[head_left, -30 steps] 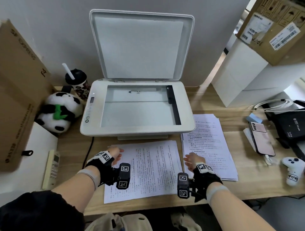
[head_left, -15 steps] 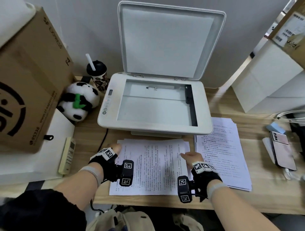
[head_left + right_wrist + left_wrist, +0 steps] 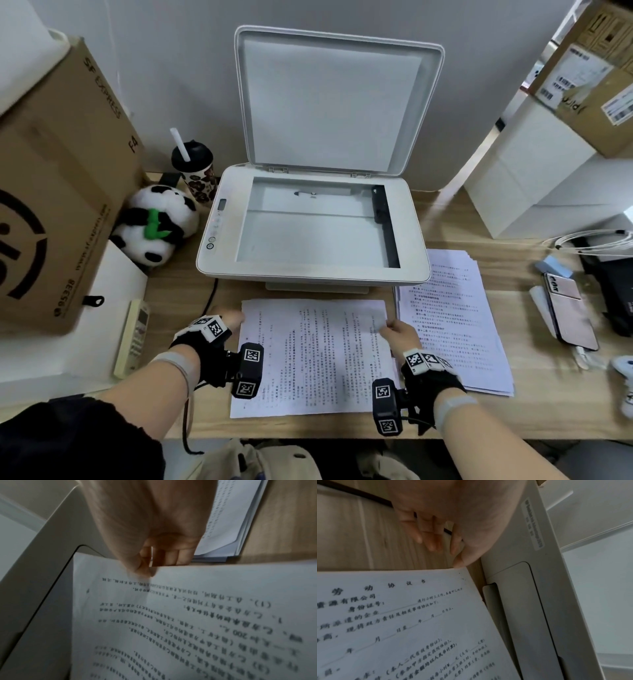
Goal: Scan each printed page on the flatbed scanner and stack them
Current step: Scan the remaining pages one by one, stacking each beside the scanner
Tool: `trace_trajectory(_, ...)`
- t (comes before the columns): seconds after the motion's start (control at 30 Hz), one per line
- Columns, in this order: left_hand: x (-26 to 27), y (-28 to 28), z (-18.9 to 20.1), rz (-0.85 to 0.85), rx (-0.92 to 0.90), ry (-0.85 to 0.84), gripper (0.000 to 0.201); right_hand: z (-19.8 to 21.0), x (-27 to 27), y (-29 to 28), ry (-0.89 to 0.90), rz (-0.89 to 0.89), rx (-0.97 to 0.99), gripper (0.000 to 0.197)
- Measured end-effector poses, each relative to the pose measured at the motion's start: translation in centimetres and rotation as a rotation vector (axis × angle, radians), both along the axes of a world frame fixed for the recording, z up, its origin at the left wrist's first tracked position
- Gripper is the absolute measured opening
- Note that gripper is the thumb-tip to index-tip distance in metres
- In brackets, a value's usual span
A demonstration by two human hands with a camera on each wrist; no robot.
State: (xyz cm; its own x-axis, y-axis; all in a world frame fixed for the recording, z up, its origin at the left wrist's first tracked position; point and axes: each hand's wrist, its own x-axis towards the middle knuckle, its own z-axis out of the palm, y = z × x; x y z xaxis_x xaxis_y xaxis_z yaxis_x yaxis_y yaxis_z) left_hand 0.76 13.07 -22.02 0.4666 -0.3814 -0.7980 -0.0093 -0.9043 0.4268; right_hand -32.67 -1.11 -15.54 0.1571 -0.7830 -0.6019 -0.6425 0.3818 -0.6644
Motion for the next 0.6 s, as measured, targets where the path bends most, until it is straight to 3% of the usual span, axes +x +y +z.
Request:
trace_trajectory(0.07, -2.1, -0.4, 4.4, -0.05, 0.04, -0.015, 0.023, 0.5, -0.3, -0.2, -0.027, -0.052, -0.039, 0.014)
trace_trajectory(0.17, -4.2, -1.3, 7.4, -0.155, -0.004, -0.007, 0.029, 1.9, -1.2, -0.8, -0.085, -0.158, -0.12, 0.016)
trace_trajectory(0.27, -4.8, -2.2, 9.2, -0.28, -0.079, 0.105, 0.029, 2.9, -2.3, -2.2, -0.134, -0.312, -0.168, 0.014)
trace_trajectory(0.37, -5.2, -3.6, 12.0, -0.393, -0.204, 0.172, 0.027, 4.7, -2.8, -3.8, -0.119, -0.392, -0.273, 0.024)
trace_trajectory(0.43, -5.6, -4.4, 15.0, -0.409, -0.274, 0.174, 0.029, 6.5, -2.7, -4.8, -0.106, -0.414, -0.363, 0.036)
trace_trajectory(0.5, -5.5, -5.5, 17.6, -0.424, -0.35, 0.143, 0.035, 8.4, -2.2, -5.7, -0.104, -0.451, -0.467, 0.032)
trace_trajectory(0.6, -4.3, -7.2, 20.9, -0.252, -0.554, 0.167, 0.028, 10.6, -1.3, -7.4, -0.149, -0.491, -0.61, 0.023)
